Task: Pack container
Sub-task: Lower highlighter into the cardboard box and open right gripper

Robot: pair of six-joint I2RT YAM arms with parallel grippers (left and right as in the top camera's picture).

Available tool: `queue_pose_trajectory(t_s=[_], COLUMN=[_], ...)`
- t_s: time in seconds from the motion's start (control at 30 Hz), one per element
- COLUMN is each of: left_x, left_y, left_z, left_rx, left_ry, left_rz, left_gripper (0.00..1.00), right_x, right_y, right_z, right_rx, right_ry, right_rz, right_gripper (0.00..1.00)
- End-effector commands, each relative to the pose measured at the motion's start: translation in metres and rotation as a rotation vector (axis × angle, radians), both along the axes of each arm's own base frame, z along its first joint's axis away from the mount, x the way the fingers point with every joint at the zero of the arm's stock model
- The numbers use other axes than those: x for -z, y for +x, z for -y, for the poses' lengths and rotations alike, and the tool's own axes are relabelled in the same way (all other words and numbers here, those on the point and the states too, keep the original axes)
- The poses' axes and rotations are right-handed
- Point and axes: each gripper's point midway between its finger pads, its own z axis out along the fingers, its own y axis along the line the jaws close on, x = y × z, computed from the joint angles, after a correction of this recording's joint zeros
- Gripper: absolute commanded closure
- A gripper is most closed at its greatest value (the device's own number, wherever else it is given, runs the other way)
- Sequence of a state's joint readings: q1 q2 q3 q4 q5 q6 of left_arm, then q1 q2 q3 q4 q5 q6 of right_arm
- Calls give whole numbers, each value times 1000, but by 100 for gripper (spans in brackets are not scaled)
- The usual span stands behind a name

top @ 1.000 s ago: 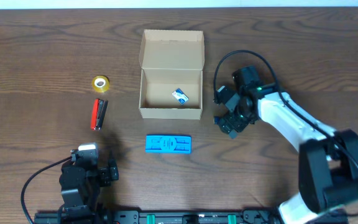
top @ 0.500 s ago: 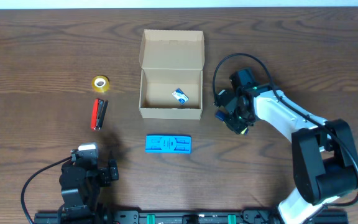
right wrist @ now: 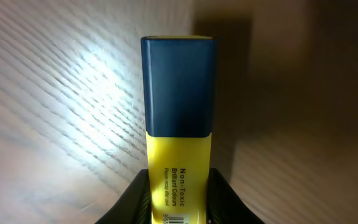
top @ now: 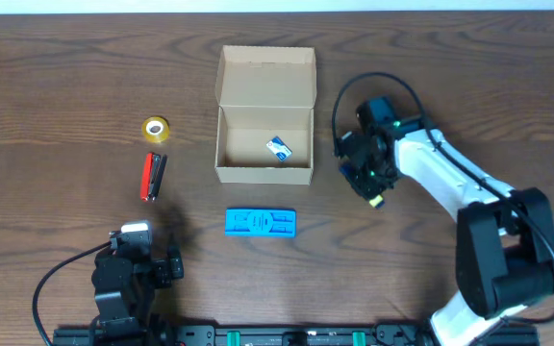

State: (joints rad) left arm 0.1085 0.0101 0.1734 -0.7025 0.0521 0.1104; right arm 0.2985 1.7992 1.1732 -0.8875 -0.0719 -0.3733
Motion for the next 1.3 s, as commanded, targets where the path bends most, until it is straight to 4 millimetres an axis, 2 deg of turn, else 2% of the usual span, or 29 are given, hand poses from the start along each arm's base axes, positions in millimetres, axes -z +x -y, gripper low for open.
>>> queue_pose_trajectory(t_s=[0.0, 0.17, 0.23, 0.33, 0.4, 0.5, 0.6, 0.77, 0.93, 1.13, 1.2, 1.27], left_x=[5, 5, 5, 5, 5, 5, 5, 5, 5, 5, 5, 5], left_y=[-1, -1, -1, -1, -1, -1, -1, -1, -1, -1, -1, -1], left_z=[-1, -1, -1, -1, -1, -1, -1, -1, -1, -1, -1, -1], left_rx=[4, 4, 4, 4, 4, 4, 4, 4, 4, 4, 4, 4], left_ry=[15, 15, 15, 15, 15, 15, 15, 15, 15, 15, 15, 15], left_rz=[-12, -12, -12, -12, -12, -12, -12, -12, -12, -12, -12, -12], left_gripper=[4, 5, 5, 5, 4, 5, 5, 5, 5, 5, 5, 5], right_x=[-52, -112, -135, -149, -152, -145, -126, -92, -76, -64, -58, -57], right_y=[26, 46, 55, 64, 69, 77, 84, 89, 85, 86, 86, 86], right_z=[-8, -30, -47, -70, -86, -115, -137, -160, -176, -182, -182, -182], right_rx=[16, -23, -58, -101, -129, -179, -214, -252, -297, -305, -306, -307], right_ry=[51, 104, 130, 158, 173, 188, 186, 174, 173, 170, 165, 164], right_rz=[137, 286, 344, 397, 417, 422, 397, 342, 328, 319, 308, 305], right_gripper=[84, 82, 82, 82, 82, 84, 85, 88, 91, 89, 83, 68])
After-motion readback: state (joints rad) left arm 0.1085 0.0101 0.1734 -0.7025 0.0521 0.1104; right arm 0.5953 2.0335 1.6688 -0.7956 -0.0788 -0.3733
